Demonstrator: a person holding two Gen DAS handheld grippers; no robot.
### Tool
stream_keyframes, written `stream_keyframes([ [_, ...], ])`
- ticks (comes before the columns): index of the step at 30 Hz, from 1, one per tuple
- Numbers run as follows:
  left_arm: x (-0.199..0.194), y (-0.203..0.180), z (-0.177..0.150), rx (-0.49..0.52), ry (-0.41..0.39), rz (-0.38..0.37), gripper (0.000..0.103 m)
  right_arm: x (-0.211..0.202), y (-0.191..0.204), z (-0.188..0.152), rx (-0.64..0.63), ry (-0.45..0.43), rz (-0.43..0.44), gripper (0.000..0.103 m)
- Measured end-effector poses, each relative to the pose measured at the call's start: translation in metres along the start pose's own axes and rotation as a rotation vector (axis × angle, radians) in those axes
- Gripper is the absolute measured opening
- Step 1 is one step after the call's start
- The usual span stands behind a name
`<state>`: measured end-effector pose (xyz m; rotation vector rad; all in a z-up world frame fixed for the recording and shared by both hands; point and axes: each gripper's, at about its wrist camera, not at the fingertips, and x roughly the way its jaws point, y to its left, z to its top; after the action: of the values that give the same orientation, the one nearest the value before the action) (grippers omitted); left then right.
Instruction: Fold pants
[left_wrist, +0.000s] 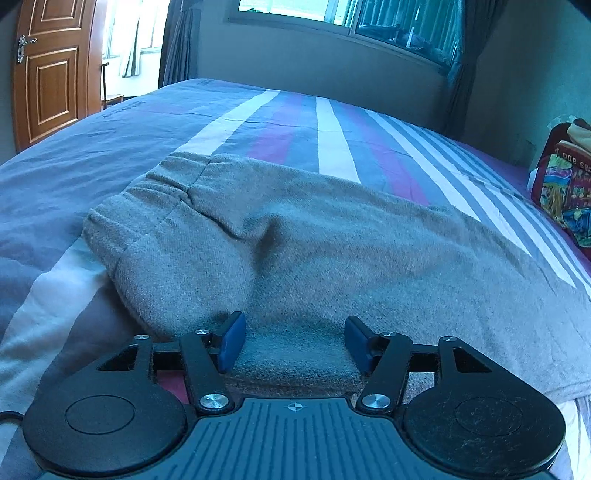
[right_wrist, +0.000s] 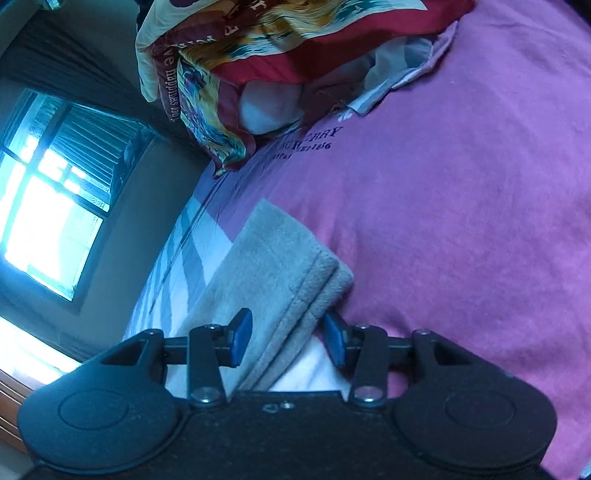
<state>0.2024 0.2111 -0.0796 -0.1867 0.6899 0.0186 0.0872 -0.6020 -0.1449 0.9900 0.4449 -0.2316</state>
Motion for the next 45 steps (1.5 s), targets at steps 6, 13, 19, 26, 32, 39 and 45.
stream_keyframes([
  [6,0.002,-0.001,0.000,0.002,0.003,0.010,0.060,-0.024,0.036,0.009,-0.189,-0.114,0.082,0.011],
  [13,0.000,-0.003,0.004,0.025,0.010,0.023,0.060,0.013,0.006,-0.004,-0.121,-0.040,-0.103,0.013],
  [19,-0.057,0.024,0.007,-0.075,-0.163,0.054,0.060,0.013,0.005,0.000,-0.158,0.007,-0.103,0.013],
  [26,-0.057,0.096,0.007,-0.325,-0.139,0.067,0.059,0.015,0.005,-0.002,-0.174,-0.010,-0.104,0.014],
  [32,-0.032,0.115,0.016,-0.462,-0.166,-0.021,0.018,0.015,0.005,-0.002,-0.177,-0.012,-0.106,0.014],
  [39,-0.008,0.126,0.013,-0.512,-0.091,-0.014,0.039,0.015,0.009,-0.005,-0.206,-0.021,-0.127,0.014],
  [45,-0.011,0.105,0.017,-0.428,-0.148,0.074,0.039,0.013,0.009,-0.007,-0.215,-0.025,-0.132,0.014],
])
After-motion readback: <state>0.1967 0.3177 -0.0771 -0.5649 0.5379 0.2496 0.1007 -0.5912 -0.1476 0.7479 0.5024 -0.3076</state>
